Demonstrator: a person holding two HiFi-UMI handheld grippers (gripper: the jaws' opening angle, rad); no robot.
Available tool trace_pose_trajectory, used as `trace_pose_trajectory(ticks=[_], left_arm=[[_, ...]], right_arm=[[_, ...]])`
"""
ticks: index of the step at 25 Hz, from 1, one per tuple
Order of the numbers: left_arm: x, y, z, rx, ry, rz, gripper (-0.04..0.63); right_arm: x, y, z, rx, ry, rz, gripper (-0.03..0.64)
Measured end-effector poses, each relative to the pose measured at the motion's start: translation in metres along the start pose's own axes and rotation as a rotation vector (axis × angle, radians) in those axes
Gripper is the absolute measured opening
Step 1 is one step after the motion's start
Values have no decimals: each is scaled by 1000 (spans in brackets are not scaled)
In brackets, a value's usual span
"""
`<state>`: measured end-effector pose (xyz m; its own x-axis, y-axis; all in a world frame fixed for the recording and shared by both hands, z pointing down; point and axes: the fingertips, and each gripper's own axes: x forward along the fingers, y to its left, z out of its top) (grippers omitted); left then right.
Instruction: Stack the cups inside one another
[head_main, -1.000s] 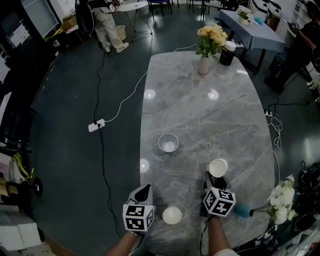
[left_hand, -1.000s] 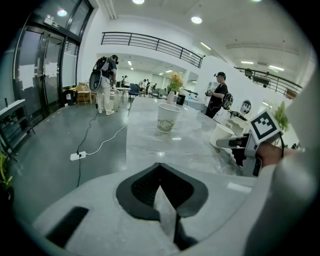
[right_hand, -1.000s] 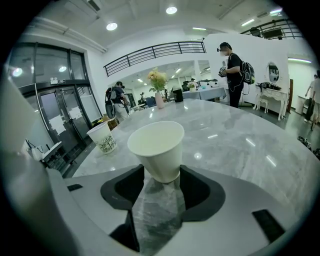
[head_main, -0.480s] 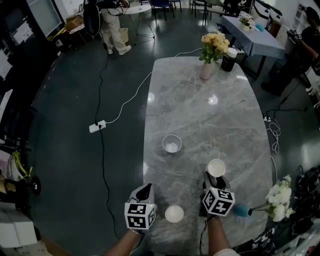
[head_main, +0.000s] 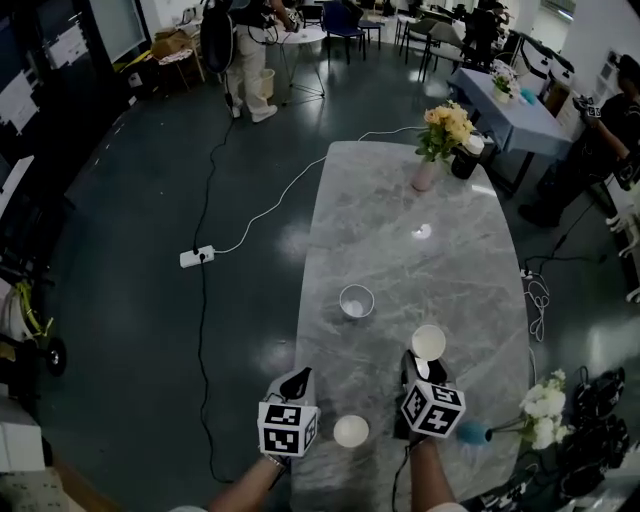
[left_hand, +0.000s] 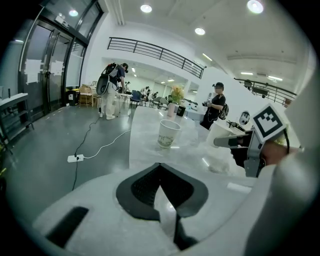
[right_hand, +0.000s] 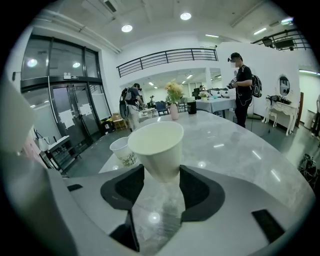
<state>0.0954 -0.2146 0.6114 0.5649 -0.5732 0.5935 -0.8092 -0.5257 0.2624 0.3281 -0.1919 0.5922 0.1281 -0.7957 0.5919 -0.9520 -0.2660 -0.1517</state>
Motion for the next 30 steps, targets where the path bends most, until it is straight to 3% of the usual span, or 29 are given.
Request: trace_pose_trajectory(ticks=[15, 30], left_arm=[[-19, 34, 13, -73, -66, 54, -2], [-20, 57, 0, -99, -43, 90, -2]], right_arm=[[19, 83, 41, -93, -19, 149, 201], [51, 132, 59, -127, -30, 238, 202]])
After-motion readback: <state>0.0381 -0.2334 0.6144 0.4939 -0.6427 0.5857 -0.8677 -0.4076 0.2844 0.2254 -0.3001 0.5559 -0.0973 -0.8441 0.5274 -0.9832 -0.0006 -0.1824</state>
